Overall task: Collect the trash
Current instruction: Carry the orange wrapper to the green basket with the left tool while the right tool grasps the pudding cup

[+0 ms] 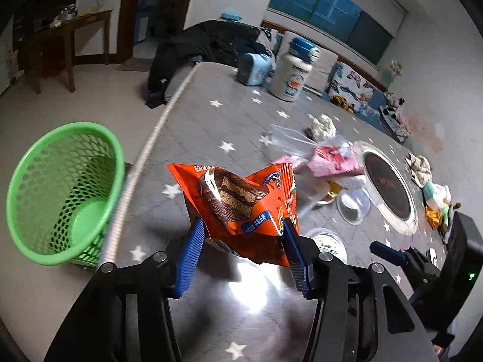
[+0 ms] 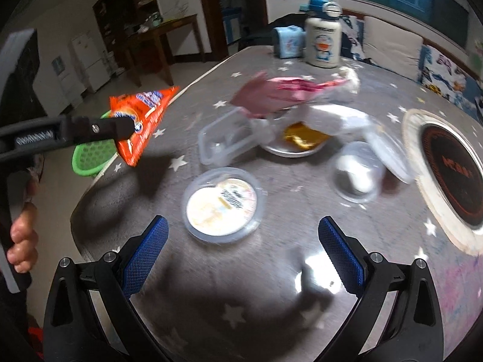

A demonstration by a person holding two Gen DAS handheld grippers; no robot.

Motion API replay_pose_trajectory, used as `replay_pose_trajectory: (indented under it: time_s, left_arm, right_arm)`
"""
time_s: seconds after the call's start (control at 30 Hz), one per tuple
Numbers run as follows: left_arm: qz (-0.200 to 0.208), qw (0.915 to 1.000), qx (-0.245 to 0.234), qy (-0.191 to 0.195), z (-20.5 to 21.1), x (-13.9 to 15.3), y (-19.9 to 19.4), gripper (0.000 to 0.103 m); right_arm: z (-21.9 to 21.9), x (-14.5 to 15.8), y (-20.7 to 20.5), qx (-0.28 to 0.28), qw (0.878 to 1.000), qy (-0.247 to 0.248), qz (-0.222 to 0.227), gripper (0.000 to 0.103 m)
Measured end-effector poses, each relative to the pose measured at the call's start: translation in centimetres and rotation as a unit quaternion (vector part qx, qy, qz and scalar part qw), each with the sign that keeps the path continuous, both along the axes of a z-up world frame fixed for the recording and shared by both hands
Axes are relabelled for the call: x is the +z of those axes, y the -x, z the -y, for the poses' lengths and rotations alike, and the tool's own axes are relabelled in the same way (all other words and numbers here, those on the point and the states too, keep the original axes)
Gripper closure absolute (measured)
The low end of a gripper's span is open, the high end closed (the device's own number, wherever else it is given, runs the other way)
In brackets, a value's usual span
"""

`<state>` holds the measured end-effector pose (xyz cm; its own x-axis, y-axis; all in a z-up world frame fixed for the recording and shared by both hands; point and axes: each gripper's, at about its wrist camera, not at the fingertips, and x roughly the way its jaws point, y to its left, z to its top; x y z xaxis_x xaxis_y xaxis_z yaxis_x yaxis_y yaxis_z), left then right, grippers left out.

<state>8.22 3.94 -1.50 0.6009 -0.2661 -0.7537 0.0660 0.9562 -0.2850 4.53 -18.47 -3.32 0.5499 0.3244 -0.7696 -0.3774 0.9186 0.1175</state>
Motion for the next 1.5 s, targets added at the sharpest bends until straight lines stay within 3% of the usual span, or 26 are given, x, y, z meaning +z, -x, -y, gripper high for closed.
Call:
replay_pose_trajectory:
  time_s: [0.4,0.77,1.17,1.5]
  left_arm:
    - [0.000,0.9995,0.030,0.001,-3.8,0.0,0.3,0.052]
    - [-0.003,0.9991,0.043,0.002,-5.5,-0.5,0.4,0.052]
    - [-0.005,0.9974,0.071,-0.003,-8.7,-1.1,0.4,0.052]
    - [0.000,0.9921,0.114,-0.053,-12.0,-1.5,0.3,0.052]
  right_arm:
    - [-3.4,-1.6,-1.9,0.014,0.999,0.029,-0.010,0.013]
    - [-4.5,-2.0,-2.6,0.009,0.999,0.050,-0.014,0.033]
    - [-6.0,-0.6,-2.5,0.022,0.999,0.044,-0.005,0.033]
    - [-10.3,1.5,-3.5,0.063,0.998,0.028,0.005,0.033]
